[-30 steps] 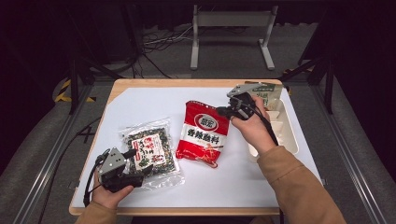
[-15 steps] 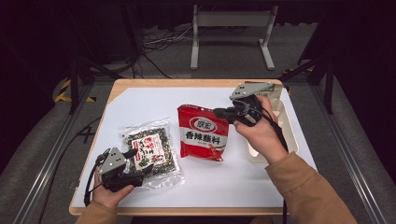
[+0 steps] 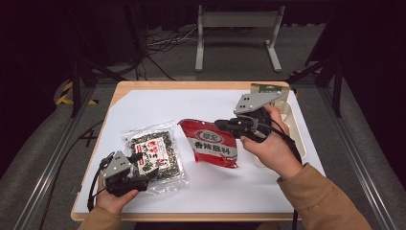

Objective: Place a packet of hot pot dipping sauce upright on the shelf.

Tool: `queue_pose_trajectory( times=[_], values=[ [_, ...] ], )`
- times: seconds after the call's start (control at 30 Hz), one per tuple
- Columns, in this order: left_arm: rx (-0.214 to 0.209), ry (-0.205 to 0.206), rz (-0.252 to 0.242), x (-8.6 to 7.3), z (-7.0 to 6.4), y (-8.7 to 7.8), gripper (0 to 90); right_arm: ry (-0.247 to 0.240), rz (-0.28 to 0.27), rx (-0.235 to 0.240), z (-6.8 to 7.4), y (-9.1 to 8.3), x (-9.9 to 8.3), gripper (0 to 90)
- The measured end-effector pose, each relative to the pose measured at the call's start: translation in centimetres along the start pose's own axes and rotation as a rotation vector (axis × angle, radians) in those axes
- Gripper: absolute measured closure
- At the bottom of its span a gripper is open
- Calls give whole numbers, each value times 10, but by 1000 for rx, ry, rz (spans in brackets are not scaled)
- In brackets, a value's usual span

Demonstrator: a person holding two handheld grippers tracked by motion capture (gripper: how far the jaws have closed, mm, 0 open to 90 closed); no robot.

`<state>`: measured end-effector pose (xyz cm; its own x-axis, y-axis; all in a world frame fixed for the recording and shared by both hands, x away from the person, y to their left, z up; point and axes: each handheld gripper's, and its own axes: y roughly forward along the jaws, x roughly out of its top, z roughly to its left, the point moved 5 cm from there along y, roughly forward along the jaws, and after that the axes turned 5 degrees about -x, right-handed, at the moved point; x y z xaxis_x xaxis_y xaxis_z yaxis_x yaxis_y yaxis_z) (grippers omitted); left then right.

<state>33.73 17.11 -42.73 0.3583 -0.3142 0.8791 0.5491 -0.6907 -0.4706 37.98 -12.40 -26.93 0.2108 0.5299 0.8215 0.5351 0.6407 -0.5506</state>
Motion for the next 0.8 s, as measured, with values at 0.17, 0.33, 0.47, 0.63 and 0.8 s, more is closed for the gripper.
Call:
queue_pose_trajectory(
  times=[0.17, 0.33, 0.47, 0.63, 0.8],
  values=[
    [-38, 5, -28, 14, -3, 6, 258, -19, 7, 5, 5, -2, 1, 900],
    [-127, 23, -20, 41, -9, 30, 345, -40, 12, 8, 10, -5, 2, 900],
    [-190, 38, -4, 59, -16, 51, 362, -42, 6, 14, 12, -9, 2, 900],
    [-251, 34, -6, 68, -23, 67, 365, -50, 0, 24, 16, -13, 3, 900],
    [-368, 46, -69, 74, -31, 77, 360, -63, -13, 34, 22, -18, 5, 900]
  ],
)
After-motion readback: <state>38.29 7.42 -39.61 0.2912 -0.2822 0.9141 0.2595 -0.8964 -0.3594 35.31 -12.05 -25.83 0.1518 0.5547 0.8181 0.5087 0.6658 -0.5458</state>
